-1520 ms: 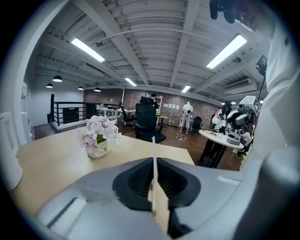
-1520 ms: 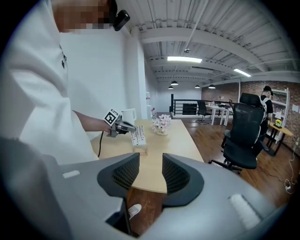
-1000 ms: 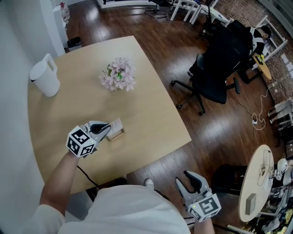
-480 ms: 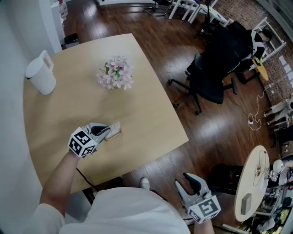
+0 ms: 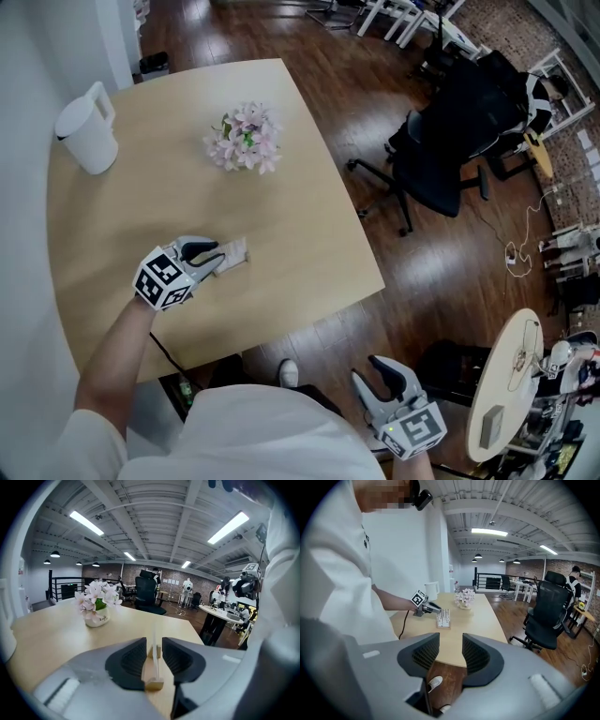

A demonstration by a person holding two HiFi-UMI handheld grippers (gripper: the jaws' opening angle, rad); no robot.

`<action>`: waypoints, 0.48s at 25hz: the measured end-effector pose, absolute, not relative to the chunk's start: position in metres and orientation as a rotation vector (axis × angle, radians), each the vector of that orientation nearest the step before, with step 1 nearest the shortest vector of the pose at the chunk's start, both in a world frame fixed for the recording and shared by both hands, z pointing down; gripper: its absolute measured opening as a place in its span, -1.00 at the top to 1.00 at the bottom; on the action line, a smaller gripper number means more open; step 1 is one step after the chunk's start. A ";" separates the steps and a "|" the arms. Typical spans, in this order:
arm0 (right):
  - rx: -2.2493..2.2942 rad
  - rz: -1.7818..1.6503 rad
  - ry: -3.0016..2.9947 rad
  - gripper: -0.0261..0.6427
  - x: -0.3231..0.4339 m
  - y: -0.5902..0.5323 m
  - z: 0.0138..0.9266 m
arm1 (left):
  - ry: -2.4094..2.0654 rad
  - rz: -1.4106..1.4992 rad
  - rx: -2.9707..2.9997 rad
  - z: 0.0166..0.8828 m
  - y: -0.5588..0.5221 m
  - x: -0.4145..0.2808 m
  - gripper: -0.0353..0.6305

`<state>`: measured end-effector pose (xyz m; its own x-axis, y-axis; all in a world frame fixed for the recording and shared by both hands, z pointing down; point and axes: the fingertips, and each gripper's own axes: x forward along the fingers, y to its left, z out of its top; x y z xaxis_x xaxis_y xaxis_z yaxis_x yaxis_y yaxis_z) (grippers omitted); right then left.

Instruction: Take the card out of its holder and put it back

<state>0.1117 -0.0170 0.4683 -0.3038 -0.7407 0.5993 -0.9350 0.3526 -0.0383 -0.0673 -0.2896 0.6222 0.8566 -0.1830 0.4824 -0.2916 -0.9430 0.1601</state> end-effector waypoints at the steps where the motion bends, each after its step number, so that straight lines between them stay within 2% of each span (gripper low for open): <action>1: 1.446 0.522 -2.145 0.45 0.113 -0.017 0.469 | -0.401 0.691 2.809 0.618 -0.290 -0.071 0.55; 6: 1.366 0.463 -2.250 0.45 0.122 -0.010 0.467 | -0.686 0.655 2.833 0.569 -0.267 -0.100 0.55; 12: 1.192 0.343 -2.402 0.45 0.153 0.033 0.466 | -1.013 0.577 2.782 0.506 -0.160 -0.113 0.56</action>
<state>0.1528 0.0330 0.4662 -0.5353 -0.6925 0.4836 -0.8002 0.5991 -0.0278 -0.1127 -0.1597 0.5062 0.7023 -0.5934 0.3932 -0.6411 -0.7673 -0.0130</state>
